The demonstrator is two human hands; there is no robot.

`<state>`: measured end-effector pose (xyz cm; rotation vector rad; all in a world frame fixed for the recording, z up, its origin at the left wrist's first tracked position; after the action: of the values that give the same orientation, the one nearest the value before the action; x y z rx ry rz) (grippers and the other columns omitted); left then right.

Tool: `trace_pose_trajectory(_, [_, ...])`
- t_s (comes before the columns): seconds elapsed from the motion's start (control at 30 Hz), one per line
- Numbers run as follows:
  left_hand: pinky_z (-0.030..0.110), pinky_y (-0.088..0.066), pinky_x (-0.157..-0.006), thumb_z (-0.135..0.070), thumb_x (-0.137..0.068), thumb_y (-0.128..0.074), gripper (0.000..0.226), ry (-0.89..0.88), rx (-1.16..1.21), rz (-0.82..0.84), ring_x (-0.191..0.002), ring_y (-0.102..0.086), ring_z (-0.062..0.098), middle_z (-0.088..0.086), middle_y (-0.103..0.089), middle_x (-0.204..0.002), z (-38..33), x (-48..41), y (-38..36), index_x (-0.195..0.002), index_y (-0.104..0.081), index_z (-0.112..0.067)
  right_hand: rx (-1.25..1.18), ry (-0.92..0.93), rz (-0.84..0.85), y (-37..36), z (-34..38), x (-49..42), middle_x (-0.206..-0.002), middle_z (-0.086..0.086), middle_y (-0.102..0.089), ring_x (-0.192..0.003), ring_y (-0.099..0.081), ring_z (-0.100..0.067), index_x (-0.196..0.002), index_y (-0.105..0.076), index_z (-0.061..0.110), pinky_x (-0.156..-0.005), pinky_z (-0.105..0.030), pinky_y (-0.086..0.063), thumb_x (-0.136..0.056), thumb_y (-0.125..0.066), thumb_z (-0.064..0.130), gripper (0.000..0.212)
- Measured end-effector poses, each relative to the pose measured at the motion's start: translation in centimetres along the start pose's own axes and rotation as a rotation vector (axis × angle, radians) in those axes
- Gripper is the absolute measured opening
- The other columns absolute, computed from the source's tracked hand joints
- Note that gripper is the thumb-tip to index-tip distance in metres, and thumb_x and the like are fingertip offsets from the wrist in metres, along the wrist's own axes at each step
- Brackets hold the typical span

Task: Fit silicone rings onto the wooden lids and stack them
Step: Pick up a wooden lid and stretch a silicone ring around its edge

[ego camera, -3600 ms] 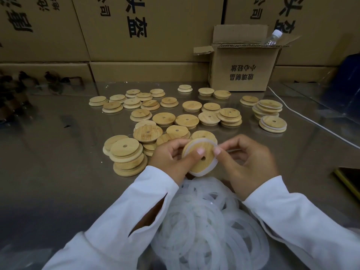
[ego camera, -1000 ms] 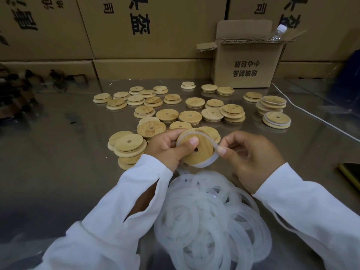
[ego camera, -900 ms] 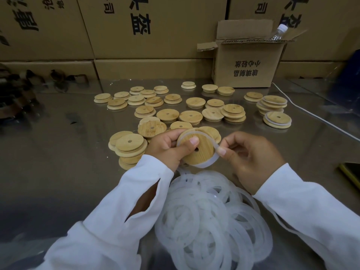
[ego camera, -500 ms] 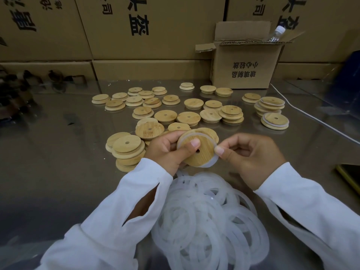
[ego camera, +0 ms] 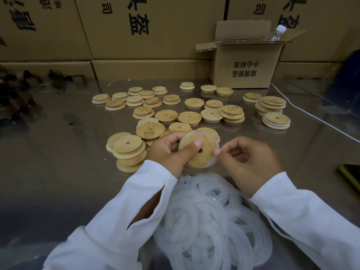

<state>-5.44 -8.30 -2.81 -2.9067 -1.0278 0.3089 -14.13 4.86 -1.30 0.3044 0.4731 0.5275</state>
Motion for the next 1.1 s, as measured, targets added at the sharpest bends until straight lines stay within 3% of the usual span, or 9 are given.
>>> trace_pose_trajectory(0.27, [0.042, -0.056, -0.074, -0.011, -0.077, -0.067, 0.009, -0.023, -0.008, -0.014, -0.081, -0.067, 0.024, 0.002, -0.072, -0.077, 0.2, -0.1, 0.0, -0.082, -0.067, -0.018, 0.186, 0.04, 0.042, 0.3, 0.1, -0.2, -0.065, 0.013, -0.059, -0.062, -0.052, -0.002, -0.063, -0.057, 0.029, -0.057, -0.003, -0.038, -0.081, -0.065, 0.023, 0.02])
trace_pose_trajectory(0.4, [0.043, -0.055, -0.076, -0.009, -0.079, -0.064, 0.009, -0.017, 0.024, -0.003, -0.082, -0.066, 0.026, 0.006, -0.071, -0.08, 0.1, -0.2, -0.1, -0.085, -0.066, -0.014, 0.187, 0.012, 0.093, 0.3, 0.2, -0.3, -0.07, 0.008, -0.061, -0.068, -0.056, -0.009, -0.066, -0.057, 0.028, -0.057, -0.009, -0.039, -0.083, -0.064, 0.024, 0.018])
trace_pose_trajectory(0.5, [0.037, -0.058, -0.071, -0.009, -0.078, -0.062, 0.011, 0.0, 0.068, 0.016, -0.078, -0.067, 0.022, 0.005, -0.071, -0.078, 0.2, -0.3, -0.1, -0.088, -0.066, -0.012, 0.173, 0.005, 0.115, 0.3, 0.5, -0.2, -0.072, 0.004, -0.063, -0.073, -0.058, -0.015, -0.068, -0.059, 0.026, -0.062, -0.016, -0.042, -0.083, -0.063, 0.023, 0.016])
trace_pose_trajectory(0.63, [0.031, -0.058, -0.065, -0.022, -0.062, -0.064, 0.033, 0.022, 0.148, 0.04, -0.077, -0.069, 0.017, 0.003, -0.072, -0.078, 0.1, -0.4, 0.1, -0.092, -0.065, -0.01, 0.152, 0.022, 0.12, 0.3, 1.1, -0.1, -0.071, 0.004, -0.063, -0.073, -0.059, -0.015, -0.067, -0.059, 0.026, -0.064, -0.018, -0.044, -0.082, -0.064, 0.023, 0.016])
trace_pose_trajectory(0.73, [0.029, -0.057, -0.062, -0.021, -0.061, -0.063, 0.034, 0.036, 0.203, 0.048, -0.074, -0.069, 0.014, 0.002, -0.072, -0.076, -0.1, -0.3, 0.1, -0.092, -0.065, -0.009, 0.137, 0.046, 0.126, 0.5, 1.6, -0.1, -0.069, 0.005, -0.062, -0.071, -0.058, -0.015, -0.066, -0.06, 0.026, -0.063, -0.019, -0.045, -0.081, -0.065, 0.022, 0.016])
trace_pose_trajectory(0.9, [0.028, -0.057, -0.062, -0.022, -0.061, -0.062, 0.034, 0.041, 0.212, 0.071, -0.072, -0.068, 0.013, 0.001, -0.072, -0.074, -0.2, -0.3, 0.0, -0.092, -0.064, -0.008, 0.013, 0.032, 0.133, 0.7, 1.5, 0.0, -0.066, 0.0, -0.065, -0.064, -0.061, -0.017, -0.066, -0.063, 0.022, -0.064, -0.023, -0.05, -0.08, -0.067, 0.019, 0.015])
trace_pose_trajectory(1.03, [0.027, -0.057, -0.059, -0.02, -0.061, -0.062, 0.031, 0.049, 0.234, 0.082, -0.071, -0.068, 0.012, 0.001, -0.071, -0.073, -0.2, -0.3, -0.1, -0.09, -0.064, -0.009, -0.128, -0.016, 0.131, 0.4, 1.3, 0.0, -0.057, 0.003, -0.065, -0.053, -0.059, -0.005, -0.066, -0.064, 0.019, -0.059, -0.013, -0.049, -0.079, -0.066, 0.015, 0.014])
trace_pose_trajectory(1.1, [0.027, -0.057, -0.059, -0.019, -0.061, -0.061, 0.031, 0.05, 0.247, 0.083, -0.071, -0.068, 0.012, 0.002, -0.071, -0.074, -0.2, -0.3, -0.1, -0.09, -0.063, -0.008, -0.193, -0.061, 0.157, 0.3, 1.0, 0.0, -0.056, 0.003, -0.066, -0.052, -0.061, -0.004, -0.067, -0.065, 0.018, -0.061, -0.014, -0.051, -0.079, -0.066, 0.017, 0.012])
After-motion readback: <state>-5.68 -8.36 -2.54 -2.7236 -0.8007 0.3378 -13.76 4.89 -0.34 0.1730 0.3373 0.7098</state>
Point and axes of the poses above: each hand's wrist, its own x-axis away from the middle knuckle, its own y-axis out of the back of the hand, z = x × y, the point moved 4 cm from there along -x, towards the middle knuckle
